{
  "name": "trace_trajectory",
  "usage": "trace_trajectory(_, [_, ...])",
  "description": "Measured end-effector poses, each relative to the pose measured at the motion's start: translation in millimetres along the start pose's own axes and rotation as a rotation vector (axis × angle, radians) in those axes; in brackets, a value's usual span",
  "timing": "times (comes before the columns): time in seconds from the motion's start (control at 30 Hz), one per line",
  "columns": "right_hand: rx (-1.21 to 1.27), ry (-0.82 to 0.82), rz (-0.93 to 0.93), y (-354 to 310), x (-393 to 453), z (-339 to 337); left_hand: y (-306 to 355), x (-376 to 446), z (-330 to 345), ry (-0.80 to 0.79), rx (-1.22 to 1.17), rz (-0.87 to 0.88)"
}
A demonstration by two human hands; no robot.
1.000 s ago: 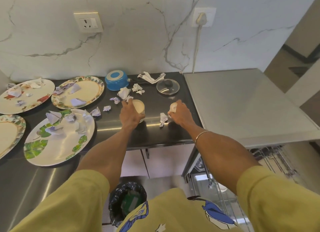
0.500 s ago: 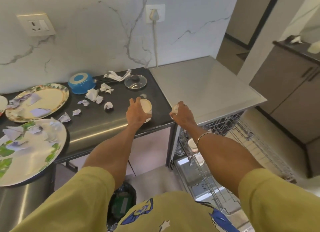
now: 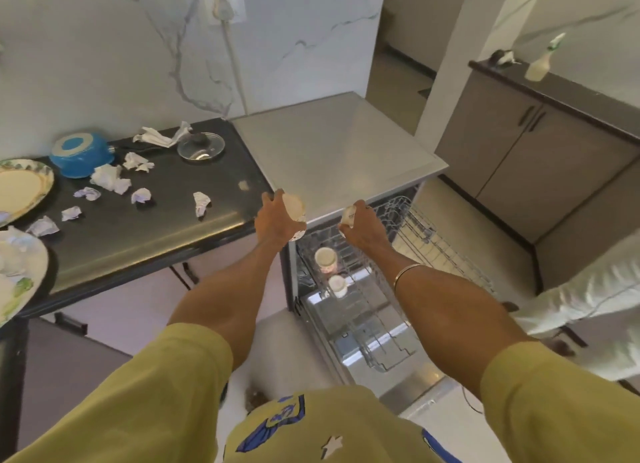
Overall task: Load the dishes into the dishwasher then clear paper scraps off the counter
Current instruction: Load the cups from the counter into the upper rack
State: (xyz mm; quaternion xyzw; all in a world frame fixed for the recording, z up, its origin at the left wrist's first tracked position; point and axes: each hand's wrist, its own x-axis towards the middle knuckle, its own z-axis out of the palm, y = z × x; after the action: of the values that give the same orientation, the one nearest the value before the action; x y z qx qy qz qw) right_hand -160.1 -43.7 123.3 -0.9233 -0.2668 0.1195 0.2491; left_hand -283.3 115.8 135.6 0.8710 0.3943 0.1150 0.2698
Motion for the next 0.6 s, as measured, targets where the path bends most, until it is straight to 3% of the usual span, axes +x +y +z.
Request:
trace_trajectory(0.3, [0.005, 0.011, 0.061, 100.2, -58.1, -43.7, 77.8, -76.4, 73.6, -0.09, -0.014, 0.047])
trace_trajectory(0.6, [0.04, -0.004, 0.131, 164.4, -99.9, -55.4, 109.5, -117.9, 114.7, -0.151, -0.044, 0.056])
